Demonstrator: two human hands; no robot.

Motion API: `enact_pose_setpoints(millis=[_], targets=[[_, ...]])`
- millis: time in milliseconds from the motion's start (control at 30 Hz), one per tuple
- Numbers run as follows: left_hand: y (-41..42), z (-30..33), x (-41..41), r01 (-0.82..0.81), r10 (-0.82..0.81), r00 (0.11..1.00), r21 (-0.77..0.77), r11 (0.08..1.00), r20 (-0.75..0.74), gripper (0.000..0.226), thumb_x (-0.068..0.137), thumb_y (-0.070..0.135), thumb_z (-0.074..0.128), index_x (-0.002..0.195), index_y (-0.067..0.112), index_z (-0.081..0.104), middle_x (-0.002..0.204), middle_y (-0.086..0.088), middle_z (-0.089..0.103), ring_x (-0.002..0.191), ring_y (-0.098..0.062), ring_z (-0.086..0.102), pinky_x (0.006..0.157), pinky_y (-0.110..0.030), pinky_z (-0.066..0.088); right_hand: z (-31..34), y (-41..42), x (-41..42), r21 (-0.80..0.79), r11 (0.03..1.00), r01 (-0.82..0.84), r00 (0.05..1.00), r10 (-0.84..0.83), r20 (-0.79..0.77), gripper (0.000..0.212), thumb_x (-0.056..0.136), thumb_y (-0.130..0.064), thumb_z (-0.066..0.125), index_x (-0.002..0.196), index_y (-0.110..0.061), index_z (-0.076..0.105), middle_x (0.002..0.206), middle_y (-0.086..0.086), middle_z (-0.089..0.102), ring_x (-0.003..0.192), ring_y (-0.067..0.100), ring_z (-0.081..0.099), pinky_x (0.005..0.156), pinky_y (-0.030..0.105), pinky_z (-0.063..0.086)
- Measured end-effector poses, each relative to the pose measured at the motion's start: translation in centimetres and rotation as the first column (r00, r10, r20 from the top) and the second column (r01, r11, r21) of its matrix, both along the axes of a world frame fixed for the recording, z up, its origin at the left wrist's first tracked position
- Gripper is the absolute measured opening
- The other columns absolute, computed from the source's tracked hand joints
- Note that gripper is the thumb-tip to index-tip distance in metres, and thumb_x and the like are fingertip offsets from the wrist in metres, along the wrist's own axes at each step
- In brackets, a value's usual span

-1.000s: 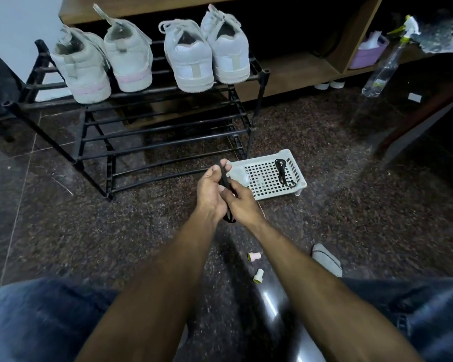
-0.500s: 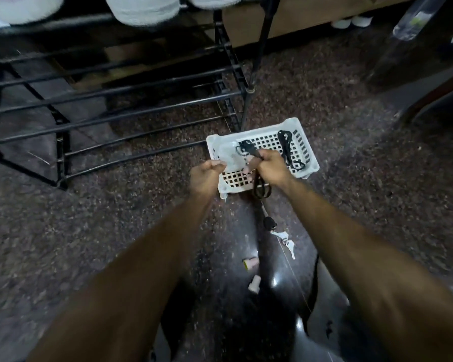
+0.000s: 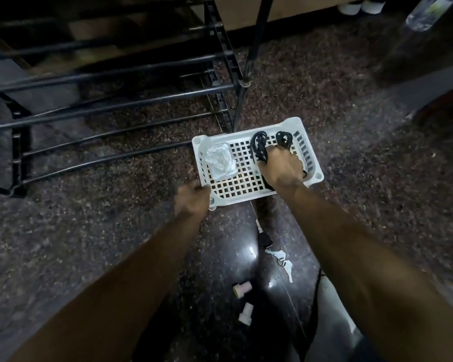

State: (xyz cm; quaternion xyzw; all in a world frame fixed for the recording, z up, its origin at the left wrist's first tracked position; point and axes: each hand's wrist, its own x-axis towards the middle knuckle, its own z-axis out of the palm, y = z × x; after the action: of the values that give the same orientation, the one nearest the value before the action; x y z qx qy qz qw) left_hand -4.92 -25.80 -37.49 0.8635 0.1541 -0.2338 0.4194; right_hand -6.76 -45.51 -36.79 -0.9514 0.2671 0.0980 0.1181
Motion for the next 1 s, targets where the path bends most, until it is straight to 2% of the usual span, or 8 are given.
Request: enact_pose_setpoints(millis=[200, 333, 433, 533, 600, 767, 867, 1000], targets=[[0.5, -0.7, 0.0, 0.021, -0.019, 0.999, -0.045, 0.999, 0.043, 0.019, 0.089, 0.017, 0.064, 0.104, 0.012, 0.074, 0.104, -0.01, 0.073, 0.088, -0.025, 0.068, 0.076, -0.027, 0.053, -0.3, -0.6, -0.3, -0.016, 0.994, 0.106, 0.994, -0.107, -0.026, 0.021, 0.096, -0.023, 0.053, 0.104, -0.006, 0.063, 0.104, 0.015, 0.068, 0.091, 0.033, 0.062, 0.068, 0.031, 0.038], [0.8, -0.7, -0.5, 0.006, 0.0, 0.998, -0.123, 0.992, 0.055, 0.023, 0.091, 0.019, 0.064, 0.111, 0.01, 0.07, 0.102, -0.006, 0.071, 0.074, -0.014, 0.063, 0.057, -0.013, 0.048, 0.1, -0.2, -1.4, -0.036, 0.995, 0.093, 0.993, -0.09, 0.082, 0.031, 0.095, -0.035, 0.052, 0.113, -0.011, 0.059, 0.113, 0.011, 0.064, 0.097, 0.034, 0.064, 0.079, 0.039, 0.043], [1.6, -0.4, -2.2, -0.07, 0.087, 0.99, -0.151, 0.986, 0.11, 0.027, 0.092, 0.024, 0.063, 0.116, 0.012, 0.068, 0.103, -0.003, 0.07, 0.089, -0.018, 0.064, 0.077, -0.023, 0.05, 0.4, 1.2, -4.2, 0.098, 0.981, 0.165, 0.899, -0.19, 0.395, 0.023, 0.096, -0.032, 0.05, 0.105, -0.014, 0.062, 0.097, 0.008, 0.067, 0.083, 0.029, 0.066, 0.096, 0.04, 0.038], [2.7, -0.7, -5.3, -0.093, 0.102, 0.988, -0.083, 0.992, 0.119, 0.021, 0.092, 0.022, 0.062, 0.111, 0.017, 0.07, 0.104, -0.007, 0.071, 0.094, -0.023, 0.066, 0.08, -0.026, 0.049, 0.2, 4.1, -8.6, 0.331, 0.93, 0.16, 0.826, -0.31, 0.471, 0.023, 0.097, -0.032, 0.048, 0.095, -0.014, 0.062, 0.076, 0.005, 0.066, 0.068, 0.024, 0.064, 0.083, 0.036, 0.05], [3.4, -0.9, -7.9, 0.016, -0.017, 0.999, 0.019, 1.0, 0.048, 0.017, 0.093, 0.023, 0.06, 0.104, 0.025, 0.072, 0.102, -0.008, 0.071, 0.094, -0.028, 0.067, 0.078, -0.029, 0.051, -0.5, 5.8, -11.5, 0.36, 0.909, 0.209, 0.86, -0.346, 0.376, 0.026, 0.097, -0.036, 0.048, 0.097, -0.014, 0.062, 0.078, 0.01, 0.067, 0.072, 0.029, 0.065, 0.072, 0.041, 0.054], [5.2, -2.0, -13.7, 0.516, -0.511, 0.856, 0.076, 0.853, -0.075, 0.029, 0.085, 0.032, 0.055, 0.111, 0.028, 0.068, 0.114, -0.003, 0.069, 0.104, -0.026, 0.065, 0.089, -0.035, 0.052, -2.9, 7.8, -16.4, 0.242, 0.952, 0.186, 0.975, -0.148, -0.164, 0.048, 0.089, -0.058, 0.053, 0.126, -0.028, 0.046, 0.119, 0.009, 0.058, 0.106, 0.035, 0.06, 0.086, 0.04, 0.047], [5.7, -2.4, -15.2, 0.627, -0.627, 0.778, 0.119, 0.77, -0.038, 0.031, 0.085, 0.028, 0.056, 0.115, 0.025, 0.065, 0.119, -0.001, 0.06, 0.107, -0.024, 0.06, 0.089, -0.029, 0.047, -3.3, 7.6, -16.9, 0.169, 0.982, 0.08, 0.98, -0.046, -0.194, 0.046, 0.089, -0.044, 0.058, 0.129, -0.027, 0.044, 0.128, 0.006, 0.05, 0.111, 0.034, 0.056, 0.087, 0.039, 0.047], [5.5, -2.8, -14.7, 0.592, -0.594, 0.805, 0.094, 0.8, -0.011, 0.026, 0.086, 0.02, 0.055, 0.108, 0.025, 0.068, 0.112, 0.0, 0.068, 0.103, -0.023, 0.063, 0.086, -0.028, 0.049, -2.5, 7.1, -15.3, 0.224, 0.967, 0.12, 0.979, -0.078, -0.188, 0.035, 0.086, -0.039, 0.06, 0.119, -0.025, 0.059, 0.119, 0.007, 0.062, 0.107, 0.033, 0.06, 0.089, 0.038, 0.05]])
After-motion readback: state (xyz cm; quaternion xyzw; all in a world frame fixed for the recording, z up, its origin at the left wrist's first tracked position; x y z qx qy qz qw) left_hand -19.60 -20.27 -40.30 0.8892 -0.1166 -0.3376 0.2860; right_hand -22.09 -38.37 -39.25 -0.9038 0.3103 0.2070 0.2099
